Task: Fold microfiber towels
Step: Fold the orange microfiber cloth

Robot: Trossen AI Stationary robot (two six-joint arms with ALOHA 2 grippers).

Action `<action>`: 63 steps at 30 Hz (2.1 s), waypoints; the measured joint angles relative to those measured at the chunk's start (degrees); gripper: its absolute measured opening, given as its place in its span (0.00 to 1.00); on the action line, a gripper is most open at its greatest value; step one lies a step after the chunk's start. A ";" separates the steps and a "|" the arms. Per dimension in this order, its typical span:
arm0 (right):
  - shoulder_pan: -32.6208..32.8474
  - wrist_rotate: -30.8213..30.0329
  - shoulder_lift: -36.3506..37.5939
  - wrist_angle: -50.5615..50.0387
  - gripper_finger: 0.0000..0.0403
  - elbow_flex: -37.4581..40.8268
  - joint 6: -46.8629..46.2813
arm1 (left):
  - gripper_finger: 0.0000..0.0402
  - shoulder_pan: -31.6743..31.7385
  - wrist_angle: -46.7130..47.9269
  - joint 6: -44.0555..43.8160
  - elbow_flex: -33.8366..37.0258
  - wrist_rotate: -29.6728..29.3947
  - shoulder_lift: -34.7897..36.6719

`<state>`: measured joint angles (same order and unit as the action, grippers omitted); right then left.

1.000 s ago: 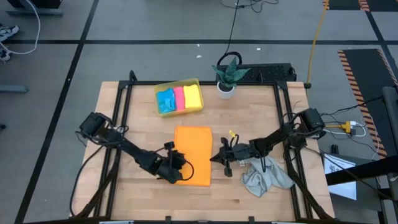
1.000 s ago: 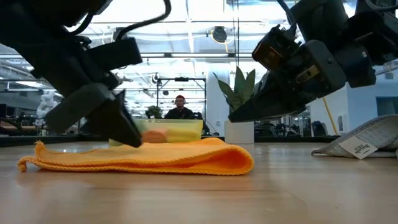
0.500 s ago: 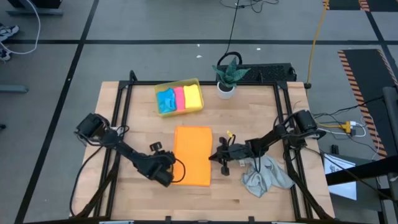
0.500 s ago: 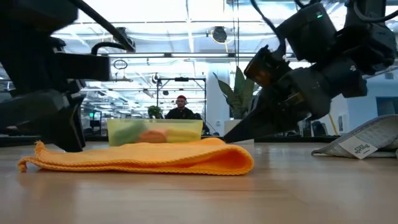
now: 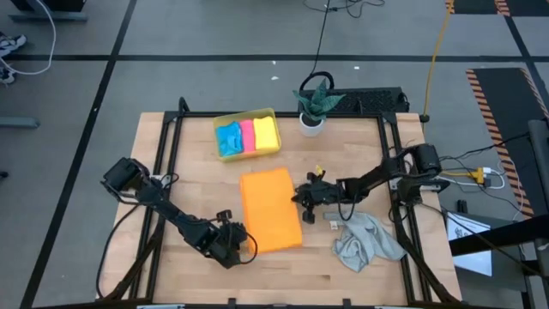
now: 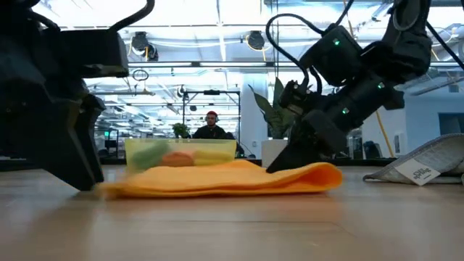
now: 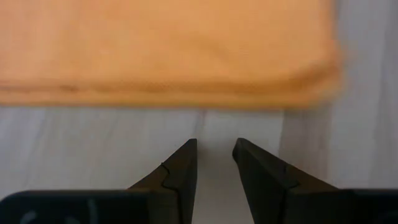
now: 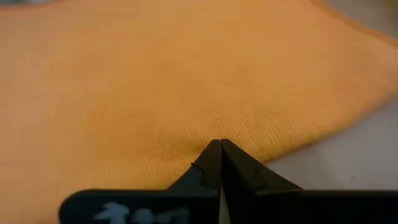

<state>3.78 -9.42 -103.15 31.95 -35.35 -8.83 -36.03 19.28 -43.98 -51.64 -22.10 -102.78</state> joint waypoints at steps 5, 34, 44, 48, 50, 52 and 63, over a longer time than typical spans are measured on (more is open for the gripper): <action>-0.84 -9.72 6.60 -9.39 0.00 0.22 0.65 | 0.30 -0.04 -3.07 2.41 -0.02 -0.83 -0.22; 10.96 -6.90 13.66 17.19 0.00 15.35 -2.43 | 0.39 10.97 -24.75 49.74 -2.34 5.87 -3.06; 10.96 -6.90 13.66 17.58 0.00 15.39 -2.43 | 0.31 13.19 -24.09 49.59 -2.37 11.20 -5.74; 10.96 -6.90 13.66 17.57 0.00 15.39 -2.43 | 0.25 13.97 -25.33 48.75 -2.53 11.16 -6.62; 10.96 -6.92 13.67 17.82 0.00 15.37 -2.43 | 0.21 13.99 -25.38 48.77 -2.43 11.16 -6.60; 10.96 -6.92 13.66 17.66 0.00 15.39 -2.43 | 0.16 13.93 -25.41 48.82 -2.43 11.18 -6.60; 10.96 -6.94 13.66 17.57 0.00 15.39 -2.43 | 0.04 11.08 -23.47 51.72 -2.25 4.82 -2.22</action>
<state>14.74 -16.36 -89.49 49.52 -19.97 -11.27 -24.95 -4.19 7.75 -53.89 -17.28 -105.00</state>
